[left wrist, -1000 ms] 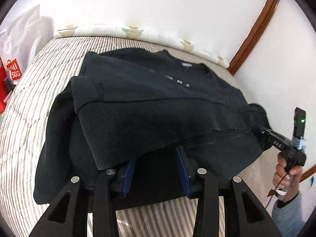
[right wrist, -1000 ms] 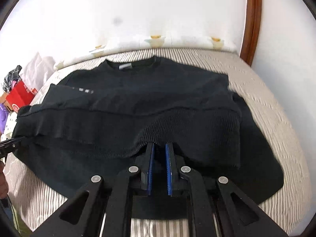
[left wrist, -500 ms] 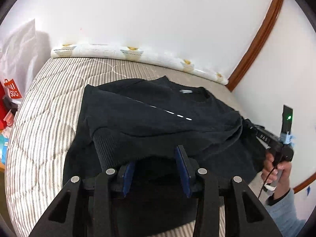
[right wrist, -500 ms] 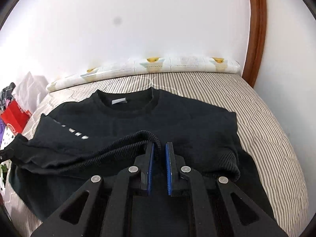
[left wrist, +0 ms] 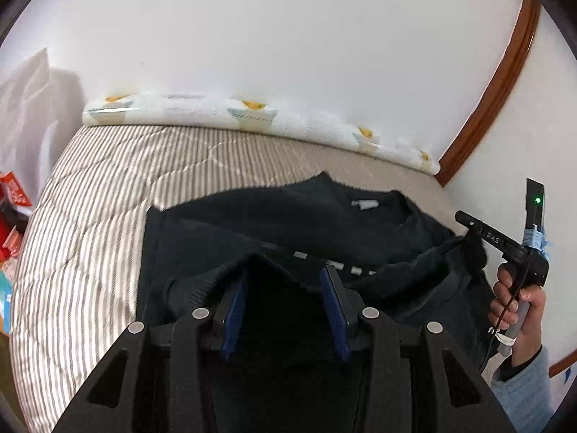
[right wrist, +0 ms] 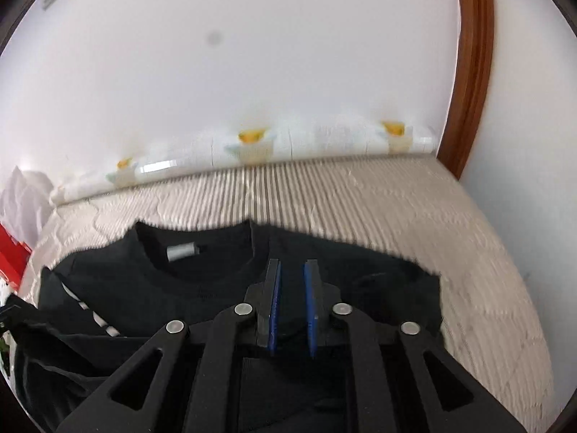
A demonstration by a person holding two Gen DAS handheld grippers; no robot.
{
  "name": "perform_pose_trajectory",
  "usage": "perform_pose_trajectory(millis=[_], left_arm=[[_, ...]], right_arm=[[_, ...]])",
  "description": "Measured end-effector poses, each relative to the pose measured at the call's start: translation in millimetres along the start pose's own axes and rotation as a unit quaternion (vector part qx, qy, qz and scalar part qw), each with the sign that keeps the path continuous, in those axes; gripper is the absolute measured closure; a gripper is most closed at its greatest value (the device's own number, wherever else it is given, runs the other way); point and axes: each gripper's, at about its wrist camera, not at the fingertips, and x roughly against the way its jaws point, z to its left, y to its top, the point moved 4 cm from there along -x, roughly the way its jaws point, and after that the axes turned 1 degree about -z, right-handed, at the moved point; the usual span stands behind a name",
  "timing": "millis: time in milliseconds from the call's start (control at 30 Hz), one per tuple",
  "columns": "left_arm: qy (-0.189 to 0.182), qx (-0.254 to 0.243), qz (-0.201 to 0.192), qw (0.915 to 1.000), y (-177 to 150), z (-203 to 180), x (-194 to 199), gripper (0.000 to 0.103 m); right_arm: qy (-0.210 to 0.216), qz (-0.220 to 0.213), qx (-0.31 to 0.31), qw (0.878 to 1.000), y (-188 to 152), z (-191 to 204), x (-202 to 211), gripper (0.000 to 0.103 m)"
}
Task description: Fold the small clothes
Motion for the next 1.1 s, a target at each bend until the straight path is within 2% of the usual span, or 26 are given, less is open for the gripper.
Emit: perform_pose_trajectory(millis=[33,100,167,233,300,367,433,533,600,700,800,867,900,933,967,1000,1033,1100], left_arm=[[-0.007,0.001,-0.006,1.0000,4.2,-0.2,1.6,0.060],[-0.026,0.007,-0.026,0.9993,11.4,-0.9,7.6,0.048],[-0.034,0.010,-0.047,0.9983,19.0,-1.7,16.7,0.047],[-0.043,0.009,-0.059,0.9973,23.2,-3.0,24.0,0.046],[-0.053,0.008,-0.076,0.9957,24.0,-2.3,35.7,0.041],[-0.051,0.003,-0.088,0.9948,22.7,0.2,46.8,0.039],[-0.040,-0.003,-0.093,0.9949,17.3,6.1,56.1,0.036],[-0.014,-0.014,-0.073,0.9971,5.0,18.7,56.7,0.033],[0.027,-0.027,-0.040,0.9985,-3.5,27.6,43.0,0.033],[0.066,-0.036,-0.009,0.9971,-8.8,40.5,17.4,0.033],[0.078,-0.029,0.003,0.9965,-3.0,53.6,-3.2,0.034],[0.072,-0.026,0.009,0.9970,2.8,59.4,-16.2,0.035],[0.070,-0.027,0.016,0.9970,5.6,61.0,-23.6,0.038],[0.069,-0.029,0.023,0.9969,6.5,61.8,-30.0,0.043],[0.067,-0.030,0.032,0.9968,7.6,61.8,-36.0,0.059],[0.061,-0.033,0.039,0.9968,7.1,59.8,-39.0,0.083],[0.059,-0.040,0.041,0.9966,5.8,57.4,-40.5,0.091],[0.072,-0.055,0.004,0.9959,8.0,54.5,-31.9,0.093]], right_arm=[[-0.003,-0.014,0.002,1.000,5.3,-3.2,8.6,0.088],[-0.011,-0.035,0.004,0.999,11.0,-10.7,25.3,0.082],[-0.011,-0.049,0.004,0.999,12.1,-21.2,43.6,0.070],[0.009,-0.049,0.006,0.999,6.6,-30.2,58.3,0.048],[0.030,-0.038,0.014,0.999,-2.5,-35.9,65.2,0.041],[0.032,-0.026,0.031,0.999,-14.2,-40.5,65.9,0.040],[0.014,-0.013,0.048,0.999,-26.3,-47.6,61.4,0.039],[0.016,0.019,0.040,0.999,-38.7,-59.9,44.1,0.039],[0.024,0.032,0.028,0.999,-42.0,-65.7,33.2,0.039],[0.018,0.049,0.018,0.998,-41.5,-70.4,10.0,0.039],[0.025,0.064,0.015,0.998,-40.7,-66.4,-6.9,0.040],[0.037,0.073,0.016,0.997,-37.7,-61.0,-19.5,0.040],[0.040,0.077,0.019,0.996,-36.2,-58.0,-26.7,0.043],[0.040,0.082,0.022,0.996,-35.5,-55.7,-32.6,0.054],[0.042,0.089,0.027,0.995,-34.8,-52.9,-38.8,0.062],[0.043,0.097,0.035,0.994,-34.1,-50.5,-44.8,0.073],[0.043,0.098,0.047,0.993,-32.8,-48.4,-48.7,0.081],[0.047,0.068,0.057,0.995,-26.4,-49.3,-41.6,0.089]])
